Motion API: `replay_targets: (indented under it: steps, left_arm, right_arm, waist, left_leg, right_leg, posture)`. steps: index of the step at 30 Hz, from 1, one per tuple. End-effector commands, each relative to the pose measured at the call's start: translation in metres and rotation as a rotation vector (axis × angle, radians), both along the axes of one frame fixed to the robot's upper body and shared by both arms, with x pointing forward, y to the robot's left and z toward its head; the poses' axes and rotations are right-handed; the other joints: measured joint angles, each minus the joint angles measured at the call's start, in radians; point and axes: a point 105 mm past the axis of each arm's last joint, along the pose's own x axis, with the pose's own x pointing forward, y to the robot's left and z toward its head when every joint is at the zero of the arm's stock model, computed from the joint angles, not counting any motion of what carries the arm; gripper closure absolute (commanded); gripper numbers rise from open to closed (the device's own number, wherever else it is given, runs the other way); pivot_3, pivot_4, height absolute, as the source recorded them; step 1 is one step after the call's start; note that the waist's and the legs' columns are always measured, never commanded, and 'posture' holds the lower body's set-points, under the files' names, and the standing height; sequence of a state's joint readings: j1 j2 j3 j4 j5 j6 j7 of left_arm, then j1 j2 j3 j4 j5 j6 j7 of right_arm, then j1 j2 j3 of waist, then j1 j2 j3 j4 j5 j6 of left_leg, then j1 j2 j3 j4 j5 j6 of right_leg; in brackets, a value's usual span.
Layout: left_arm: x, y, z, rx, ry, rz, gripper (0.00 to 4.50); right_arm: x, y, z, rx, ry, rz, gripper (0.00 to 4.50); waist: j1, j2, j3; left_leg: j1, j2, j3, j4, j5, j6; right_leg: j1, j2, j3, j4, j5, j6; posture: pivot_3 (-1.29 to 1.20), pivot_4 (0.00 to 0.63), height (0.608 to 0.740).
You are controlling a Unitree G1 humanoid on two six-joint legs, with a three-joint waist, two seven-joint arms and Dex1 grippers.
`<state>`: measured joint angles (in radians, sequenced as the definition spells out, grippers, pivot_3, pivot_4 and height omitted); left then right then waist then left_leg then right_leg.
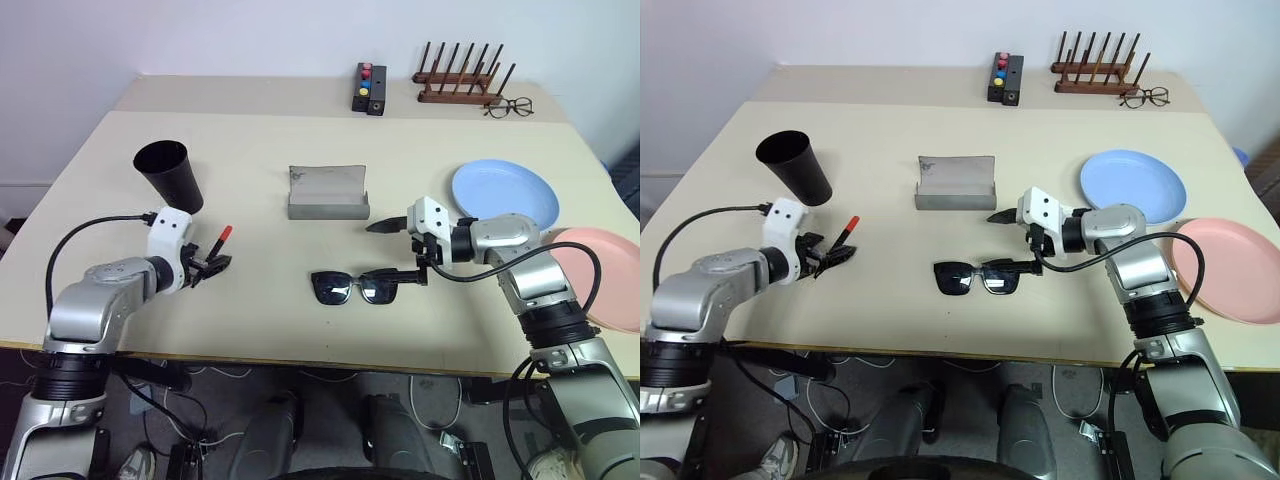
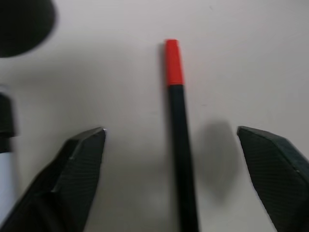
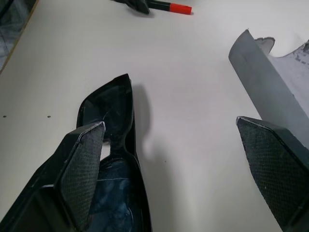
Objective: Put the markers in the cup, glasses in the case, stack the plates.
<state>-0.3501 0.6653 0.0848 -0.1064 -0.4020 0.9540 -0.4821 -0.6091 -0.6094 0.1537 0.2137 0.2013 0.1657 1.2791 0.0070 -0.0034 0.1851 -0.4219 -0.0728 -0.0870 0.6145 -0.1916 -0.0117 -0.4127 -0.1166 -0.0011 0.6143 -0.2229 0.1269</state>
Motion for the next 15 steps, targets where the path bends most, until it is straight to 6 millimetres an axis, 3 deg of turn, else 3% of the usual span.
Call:
replay_targets:
  steps: [1, 5, 11, 15]
  left_arm:
    - [-0.001, -0.006, 0.009, 0.015, -0.019, -0.019, 2.45]
    - [-0.004, -0.012, 0.011, -0.012, -0.008, -0.021, 4.46]
    - [-0.005, -0.025, 0.027, -0.061, -0.041, -0.044, 4.46]
    - [-0.004, -0.049, 0.065, -0.134, -0.312, -0.136, 4.46]
  right_arm:
    - [0.001, 0.002, 0.020, 0.013, -0.070, 0.009, 0.00]
    - [0.000, 0.002, 0.020, 0.013, -0.070, 0.005, 0.00]
    - [-0.001, 0.002, 0.017, 0.014, -0.066, 0.000, 0.00]
    - [0.000, 0.001, 0.016, 0.017, -0.065, -0.008, 0.00]
  waist:
    - [-0.001, 0.000, 0.000]
    - [-0.003, 0.000, 0.000]
    - [-0.003, -0.001, 0.000]
    - [-0.001, -0.001, 0.000]
  left_leg:
    - [0.000, 0.000, 0.000, 0.000, 0.000, 0.000]
    - [0.000, 0.000, 0.000, 0.000, 0.000, 0.000]
    - [0.000, 0.000, 0.000, 0.000, 0.000, 0.000]
    - [0.000, 0.000, 0.000, 0.000, 0.000, 0.000]
  right_leg:
    - [0.000, 0.000, 0.000, 0.000, 0.000, 0.000]
    - [0.000, 0.000, 0.000, 0.000, 0.000, 0.000]
    - [0.000, 0.000, 0.000, 0.000, 0.000, 0.000]
    - [0.000, 0.000, 0.000, 0.000, 0.000, 0.000]
  posture:
    - [0.00, 0.150, 0.740]
    - [0.00, 0.150, 0.740]
    - [0.00, 0.150, 0.740]
    - [0.00, 0.150, 0.740]
